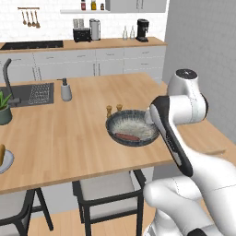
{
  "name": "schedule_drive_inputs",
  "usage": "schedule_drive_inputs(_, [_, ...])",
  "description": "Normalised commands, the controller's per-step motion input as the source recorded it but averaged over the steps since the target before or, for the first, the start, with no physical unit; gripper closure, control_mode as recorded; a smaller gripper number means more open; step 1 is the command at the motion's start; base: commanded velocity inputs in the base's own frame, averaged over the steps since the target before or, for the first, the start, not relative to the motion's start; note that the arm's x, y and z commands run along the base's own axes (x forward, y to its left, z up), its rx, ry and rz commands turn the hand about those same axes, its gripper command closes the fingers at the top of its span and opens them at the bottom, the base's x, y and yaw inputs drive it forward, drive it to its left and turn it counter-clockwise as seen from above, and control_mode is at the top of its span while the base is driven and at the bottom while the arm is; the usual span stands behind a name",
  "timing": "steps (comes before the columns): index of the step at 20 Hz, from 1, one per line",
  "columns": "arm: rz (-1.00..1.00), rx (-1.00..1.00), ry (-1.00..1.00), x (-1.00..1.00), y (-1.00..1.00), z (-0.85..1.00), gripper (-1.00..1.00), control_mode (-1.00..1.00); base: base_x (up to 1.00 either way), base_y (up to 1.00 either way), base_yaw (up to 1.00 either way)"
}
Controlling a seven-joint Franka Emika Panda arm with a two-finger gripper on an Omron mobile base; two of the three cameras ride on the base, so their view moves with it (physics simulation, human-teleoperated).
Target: Place one bun and one sausage from the bowl on each plate.
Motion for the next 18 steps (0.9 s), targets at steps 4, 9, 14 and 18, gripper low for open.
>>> schedule_drive_inputs(4, [0.00, 0.00, 0.00, -0.33, -0.17, 0.04, 1.00, 1.00, -0.15, 0.00, 0.00])
schedule_drive_inputs(9, [0.00, 0.00, 0.00, 0.00, 0.00, 0.00, 1.00, 1.00, -0.90, 0.49, 0.00])
schedule_drive_inputs(14, [0.00, 0.00, 0.00, 0.00, 0.00, 0.00, 1.00, 1.00, -0.27, 1.00, 0.00])
schedule_drive_inputs(18, [0.00, 0.00, 0.00, 0.00, 0.00, 0.00, 1.00, 1.00, -0.01, 1.00, 0.00])
